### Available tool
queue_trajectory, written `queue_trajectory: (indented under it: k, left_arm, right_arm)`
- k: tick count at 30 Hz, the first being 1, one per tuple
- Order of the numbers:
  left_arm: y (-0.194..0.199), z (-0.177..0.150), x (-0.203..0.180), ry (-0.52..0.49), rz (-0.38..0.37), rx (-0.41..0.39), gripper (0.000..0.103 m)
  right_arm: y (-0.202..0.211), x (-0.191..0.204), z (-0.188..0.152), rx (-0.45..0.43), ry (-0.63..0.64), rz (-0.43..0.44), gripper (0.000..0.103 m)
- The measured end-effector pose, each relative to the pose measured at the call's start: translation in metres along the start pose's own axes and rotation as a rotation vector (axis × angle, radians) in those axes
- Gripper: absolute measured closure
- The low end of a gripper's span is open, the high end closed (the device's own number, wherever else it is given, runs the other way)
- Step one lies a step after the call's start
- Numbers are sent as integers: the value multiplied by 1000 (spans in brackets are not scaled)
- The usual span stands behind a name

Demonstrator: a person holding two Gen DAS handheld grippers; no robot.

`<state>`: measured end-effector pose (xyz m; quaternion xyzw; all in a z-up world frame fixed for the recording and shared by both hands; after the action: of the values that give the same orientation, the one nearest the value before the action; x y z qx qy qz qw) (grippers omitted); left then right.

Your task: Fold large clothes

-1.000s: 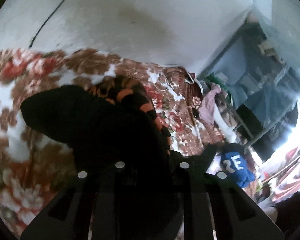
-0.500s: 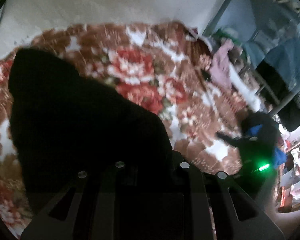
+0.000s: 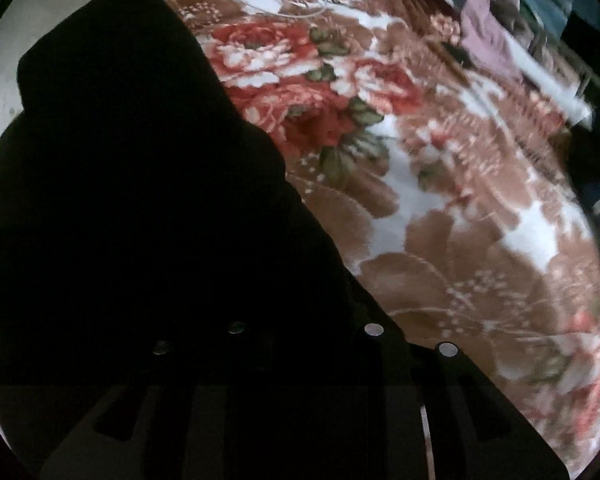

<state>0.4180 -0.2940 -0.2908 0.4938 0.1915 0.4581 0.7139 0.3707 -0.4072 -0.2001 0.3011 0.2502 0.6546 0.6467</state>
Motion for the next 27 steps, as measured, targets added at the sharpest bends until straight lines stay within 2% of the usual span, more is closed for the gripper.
queue_trajectory:
  k: [2,4,5,6,9,11,12,17,21,25,27]
  left_arm:
    - [1,2,-2,-7,12,11,82]
    - [8,4,3,4,-8,15,79]
    - [14,4,6,14,-32,5,71]
    - [22,3,10,29,-83,-10,56]
    - [44,-1,19,63,-164,-49,33]
    - [60,-4,26,104,-210,-95,21]
    - [71,-7,34,139,-237,-125,18]
    - [111,-25,64,232,-274,-230,16]
    - [147,-58,102,295,-238,-290,14]
    - [158,-85,148,381,-166,-271,10]
    - [150,-94,169,397,-87,-220,9]
  right_arm:
    - [6,2,3,7,1,10,5]
    - [12,6,7,2,0,26,5]
    - [15,10,9,0,2,34,5]
    - [19,15,13,-6,3,45,5]
    - [26,30,23,-27,13,74,5]
    - [29,39,29,-42,23,85,5]
    - [31,45,33,-49,29,93,5]
    - [37,64,44,-67,42,120,5]
    - [35,85,49,-56,59,152,5]
    - [35,113,58,-73,117,173,5]
    - [24,129,64,-50,168,188,5]
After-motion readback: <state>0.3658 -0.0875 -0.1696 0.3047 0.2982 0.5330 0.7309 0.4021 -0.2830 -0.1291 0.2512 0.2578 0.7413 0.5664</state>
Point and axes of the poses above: each gripper's, at about its wrist camera, not at the fingertips, and y roughly against the way its jaws point, x to its left, z to its top, the point moved 2 cm from there along -y, roughly the way its jaws point, and after that the axes turned 11 degrees about z, right-handed, at the moved point
